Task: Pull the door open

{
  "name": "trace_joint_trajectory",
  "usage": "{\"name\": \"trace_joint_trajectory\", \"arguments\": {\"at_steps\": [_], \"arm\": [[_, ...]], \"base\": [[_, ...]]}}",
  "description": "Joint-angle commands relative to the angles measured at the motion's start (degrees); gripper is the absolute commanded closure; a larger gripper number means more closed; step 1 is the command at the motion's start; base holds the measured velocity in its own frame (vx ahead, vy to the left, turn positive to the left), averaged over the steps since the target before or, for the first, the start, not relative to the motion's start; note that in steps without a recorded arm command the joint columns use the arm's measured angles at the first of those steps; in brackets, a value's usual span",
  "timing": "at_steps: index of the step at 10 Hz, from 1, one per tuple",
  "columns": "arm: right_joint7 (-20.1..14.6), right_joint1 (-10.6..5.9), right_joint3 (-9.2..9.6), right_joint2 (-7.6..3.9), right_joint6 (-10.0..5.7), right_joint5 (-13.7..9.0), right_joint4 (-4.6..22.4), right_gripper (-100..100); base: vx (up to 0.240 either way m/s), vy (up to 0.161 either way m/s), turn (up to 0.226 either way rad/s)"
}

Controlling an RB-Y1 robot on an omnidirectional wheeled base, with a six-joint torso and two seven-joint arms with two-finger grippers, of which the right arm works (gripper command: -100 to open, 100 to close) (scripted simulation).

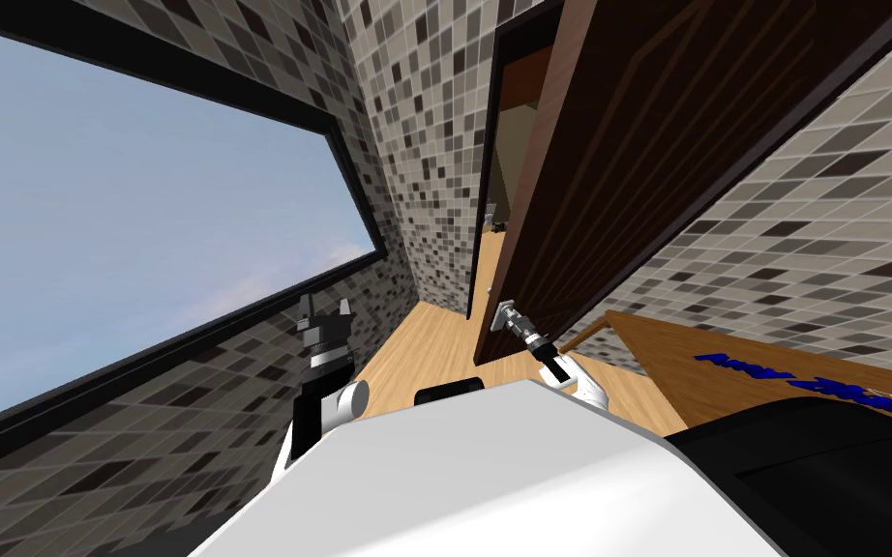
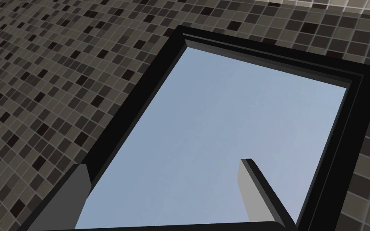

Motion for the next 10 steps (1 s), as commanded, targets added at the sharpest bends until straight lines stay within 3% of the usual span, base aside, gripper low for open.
{"name": "trace_joint_trajectory", "arguments": {"at_steps": [1,7,8,10], "arm": [[-0.7,0.18,0.0,-0.84,-1.49,0.1,0.5,100],[-2.8,0.57,0.19,-3.44,-5.61,0.4,2.0,100],[-2.5,0.69,0.38,-3.08,-5.02,0.4,1.9,100],[-3.1,0.69,0.54,-3.76,-6.53,0.7,2.6,100]], "base": [[-0.221,-0.075,0.107],[-0.193,-0.084,0.099],[-0.069,-0.035,0.027],[-0.163,-0.079,0.12]]}}
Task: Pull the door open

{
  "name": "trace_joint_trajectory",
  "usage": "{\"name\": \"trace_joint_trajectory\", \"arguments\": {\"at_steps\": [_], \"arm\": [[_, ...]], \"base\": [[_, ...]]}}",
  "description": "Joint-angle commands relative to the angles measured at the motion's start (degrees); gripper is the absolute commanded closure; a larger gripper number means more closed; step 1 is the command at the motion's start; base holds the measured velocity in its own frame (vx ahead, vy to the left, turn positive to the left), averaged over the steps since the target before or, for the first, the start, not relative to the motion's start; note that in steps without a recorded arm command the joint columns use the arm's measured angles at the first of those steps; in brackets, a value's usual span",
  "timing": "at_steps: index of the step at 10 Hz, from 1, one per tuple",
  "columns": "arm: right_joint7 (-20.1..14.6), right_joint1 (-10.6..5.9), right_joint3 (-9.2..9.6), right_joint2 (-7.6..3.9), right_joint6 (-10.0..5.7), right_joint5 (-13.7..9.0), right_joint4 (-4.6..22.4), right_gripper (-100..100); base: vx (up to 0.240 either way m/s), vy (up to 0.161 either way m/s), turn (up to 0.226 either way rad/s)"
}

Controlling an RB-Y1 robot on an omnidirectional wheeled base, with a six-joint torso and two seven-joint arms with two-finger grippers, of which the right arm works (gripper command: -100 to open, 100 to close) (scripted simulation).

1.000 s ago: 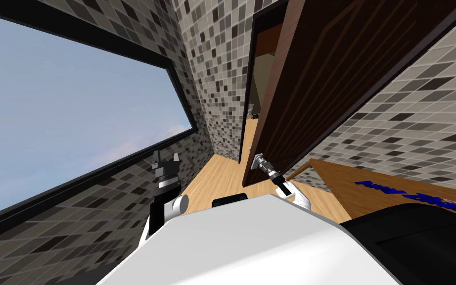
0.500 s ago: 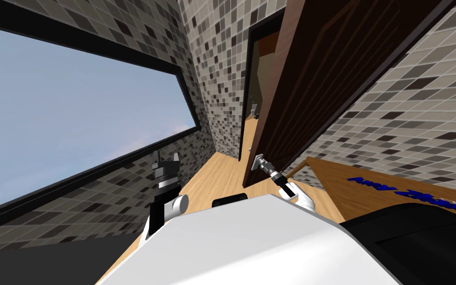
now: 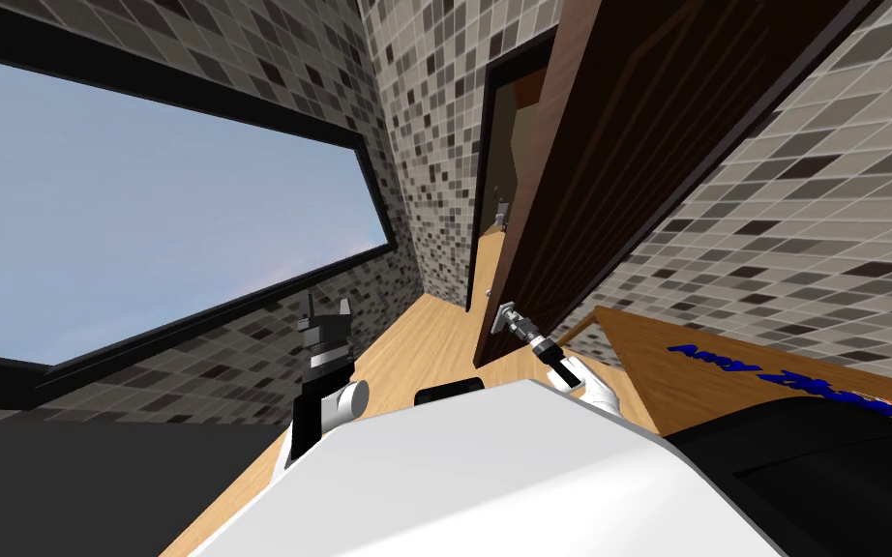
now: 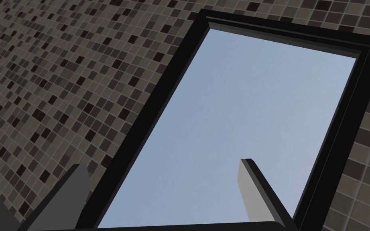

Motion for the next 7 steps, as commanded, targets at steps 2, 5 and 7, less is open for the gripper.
{"name": "trace_joint_trajectory", "arguments": {"at_steps": [2,5,7], "arm": [[-0.6,-0.06,0.07,-0.79,-1.91,0.2,0.8,100],[-1.4,-0.24,0.09,-1.92,-4.17,0.5,1.7,100],[-1.8,-0.34,0.11,-2.54,-5.43,0.7,2.3,100]], "base": [[-0.193,-0.091,0.098],[-0.203,-0.104,0.116],[-0.203,-0.101,0.099]]}}
